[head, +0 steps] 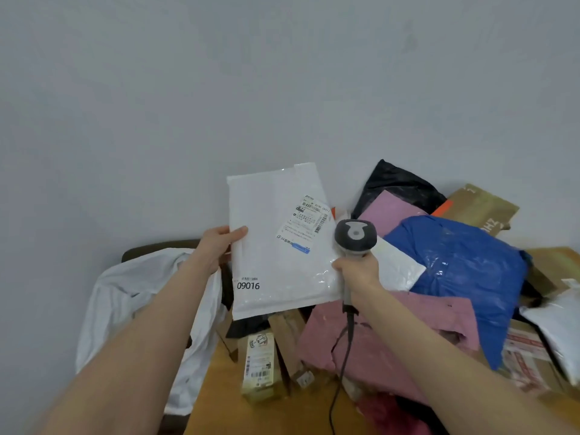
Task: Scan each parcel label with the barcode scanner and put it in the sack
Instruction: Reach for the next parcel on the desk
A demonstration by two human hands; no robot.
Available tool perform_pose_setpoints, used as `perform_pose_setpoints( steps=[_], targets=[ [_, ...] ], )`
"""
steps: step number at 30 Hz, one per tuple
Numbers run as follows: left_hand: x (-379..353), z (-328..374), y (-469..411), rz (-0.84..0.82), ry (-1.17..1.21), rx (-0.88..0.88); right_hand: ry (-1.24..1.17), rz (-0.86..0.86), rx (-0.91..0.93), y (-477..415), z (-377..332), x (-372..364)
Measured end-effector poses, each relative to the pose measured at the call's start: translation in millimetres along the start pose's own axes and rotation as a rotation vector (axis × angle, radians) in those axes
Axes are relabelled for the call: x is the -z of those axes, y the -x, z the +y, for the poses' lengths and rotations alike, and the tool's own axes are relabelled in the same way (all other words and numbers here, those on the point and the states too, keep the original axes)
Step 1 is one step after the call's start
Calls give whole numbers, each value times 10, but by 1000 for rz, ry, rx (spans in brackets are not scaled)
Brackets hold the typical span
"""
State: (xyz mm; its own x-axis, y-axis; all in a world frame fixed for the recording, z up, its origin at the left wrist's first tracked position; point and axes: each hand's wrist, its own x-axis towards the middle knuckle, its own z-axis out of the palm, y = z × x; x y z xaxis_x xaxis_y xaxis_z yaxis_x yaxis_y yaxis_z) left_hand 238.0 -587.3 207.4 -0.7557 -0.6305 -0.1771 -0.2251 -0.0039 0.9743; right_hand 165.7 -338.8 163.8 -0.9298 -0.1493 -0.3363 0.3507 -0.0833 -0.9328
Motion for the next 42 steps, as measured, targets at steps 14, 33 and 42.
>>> perform_pose_setpoints(
  steps=[14, 33, 42],
  targets=[
    [888, -582, -24, 71, 149, 125, 70, -37, 7, 373, 316, -673],
    [885, -1487, 244, 81, 392, 177, 32, -196, -27, 1000, 575, -1074],
    [890, -1558, 280, 94, 392, 183, 65, -203, -41, 1044, 623, -1085]
  ],
)
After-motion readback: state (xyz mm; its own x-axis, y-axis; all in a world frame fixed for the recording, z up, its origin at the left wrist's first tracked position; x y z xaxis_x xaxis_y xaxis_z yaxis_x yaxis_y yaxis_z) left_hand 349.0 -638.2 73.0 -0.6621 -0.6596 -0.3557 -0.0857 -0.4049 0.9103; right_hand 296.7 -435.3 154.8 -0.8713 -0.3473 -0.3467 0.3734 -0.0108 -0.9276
